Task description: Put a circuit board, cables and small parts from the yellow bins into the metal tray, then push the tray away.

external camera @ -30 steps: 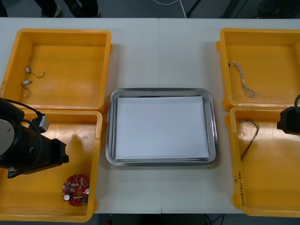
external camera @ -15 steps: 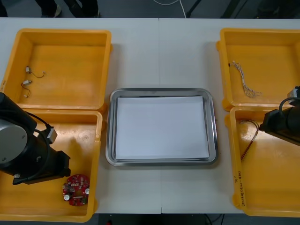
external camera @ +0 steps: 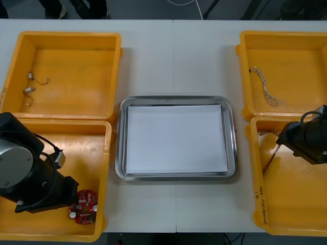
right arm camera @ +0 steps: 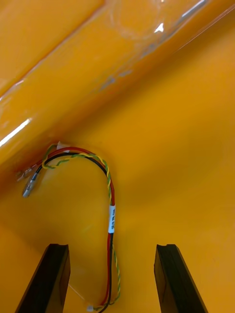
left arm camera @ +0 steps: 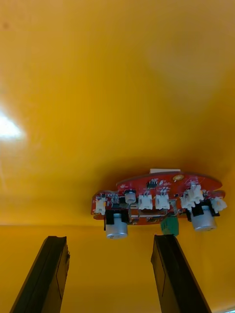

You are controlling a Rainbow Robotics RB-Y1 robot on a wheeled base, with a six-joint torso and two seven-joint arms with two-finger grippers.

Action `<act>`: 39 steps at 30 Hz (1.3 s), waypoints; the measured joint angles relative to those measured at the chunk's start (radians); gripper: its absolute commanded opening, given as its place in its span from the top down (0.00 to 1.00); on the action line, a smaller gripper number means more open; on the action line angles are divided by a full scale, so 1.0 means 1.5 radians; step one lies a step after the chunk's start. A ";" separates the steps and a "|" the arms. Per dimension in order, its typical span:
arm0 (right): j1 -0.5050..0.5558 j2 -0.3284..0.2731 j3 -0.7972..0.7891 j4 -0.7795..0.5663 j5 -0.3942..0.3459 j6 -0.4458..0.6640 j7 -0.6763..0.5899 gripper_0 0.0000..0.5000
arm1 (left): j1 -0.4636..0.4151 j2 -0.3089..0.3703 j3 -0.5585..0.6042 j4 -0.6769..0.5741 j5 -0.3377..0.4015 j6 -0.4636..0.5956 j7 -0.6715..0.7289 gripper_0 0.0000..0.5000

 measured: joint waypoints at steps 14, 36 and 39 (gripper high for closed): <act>-0.016 0.002 0.004 0.068 0.001 -0.022 0.000 0.00 | 0.011 0.000 -0.041 0.004 -0.015 0.000 0.000 0.00; -0.038 0.006 0.054 0.116 0.017 -0.069 -0.032 0.00 | 0.012 0.000 -0.046 0.041 -0.046 0.000 -0.003 0.00; -0.038 0.006 0.054 0.118 0.021 -0.070 -0.032 0.00 | 0.012 -0.001 -0.046 0.041 -0.049 0.000 -0.004 0.00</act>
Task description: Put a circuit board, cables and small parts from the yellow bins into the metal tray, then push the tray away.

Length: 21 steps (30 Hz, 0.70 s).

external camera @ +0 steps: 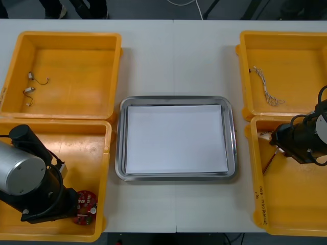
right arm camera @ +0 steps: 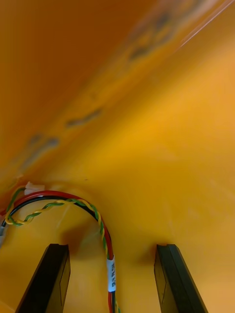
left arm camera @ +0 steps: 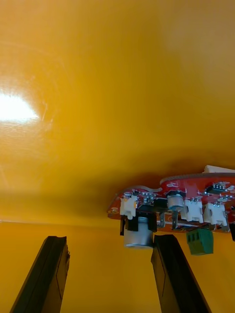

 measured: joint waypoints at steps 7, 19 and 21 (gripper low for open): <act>0.000 0.000 0.000 0.003 0.002 0.000 0.000 0.00 | 0.000 -0.002 0.000 0.000 0.000 0.000 -0.006 0.00; 0.000 0.000 0.007 0.003 0.003 0.000 0.000 1.00 | 0.000 -0.012 0.000 0.000 0.003 0.000 -0.009 0.00; 0.000 0.000 0.008 0.003 0.003 0.000 0.000 1.00 | 0.000 -0.019 0.000 0.000 0.003 0.000 -0.010 0.00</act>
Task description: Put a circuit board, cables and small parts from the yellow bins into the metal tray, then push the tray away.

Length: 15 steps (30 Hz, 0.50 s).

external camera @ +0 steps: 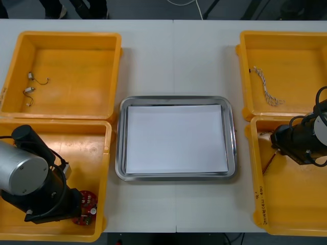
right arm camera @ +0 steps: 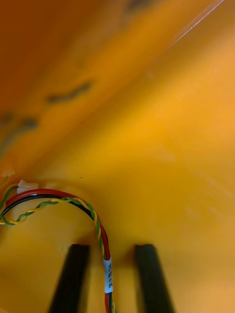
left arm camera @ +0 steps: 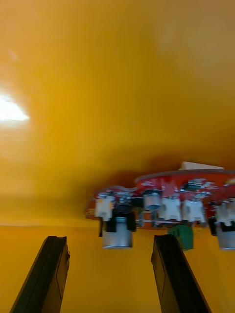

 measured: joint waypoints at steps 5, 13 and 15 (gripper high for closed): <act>0.000 0.000 0.000 0.000 0.000 -0.001 0.000 1.00 | 0.000 -0.009 0.000 0.000 -0.002 0.000 -0.004 0.00; 0.000 0.000 0.001 0.000 0.001 -0.012 0.000 1.00 | 0.000 -0.010 0.000 0.002 -0.011 0.000 -0.034 0.00; 0.000 0.000 0.001 0.000 0.001 -0.012 0.000 1.00 | 0.000 -0.010 0.000 0.004 -0.013 0.000 -0.038 0.00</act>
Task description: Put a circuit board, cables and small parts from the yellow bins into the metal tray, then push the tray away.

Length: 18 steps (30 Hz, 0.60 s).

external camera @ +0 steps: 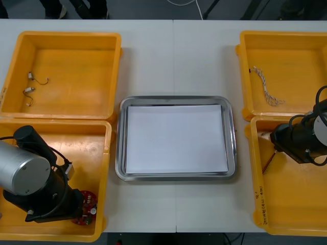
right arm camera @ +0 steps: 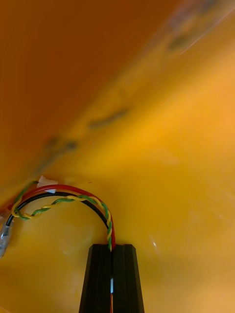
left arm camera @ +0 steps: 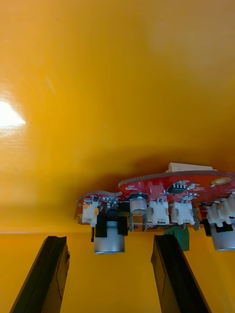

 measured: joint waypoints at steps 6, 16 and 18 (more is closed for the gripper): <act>-0.005 0.000 -0.007 -0.038 0.012 0.070 0.000 1.00 | 0.000 0.000 0.000 0.008 -0.007 0.000 0.000 0.00; -0.022 0.000 -0.057 -0.125 0.012 0.180 0.000 1.00 | 0.000 0.000 0.000 0.022 -0.008 0.000 -0.005 0.16; -0.023 0.000 -0.064 -0.136 0.012 0.188 0.000 1.00 | 0.000 0.000 0.000 0.022 -0.008 0.000 -0.006 0.56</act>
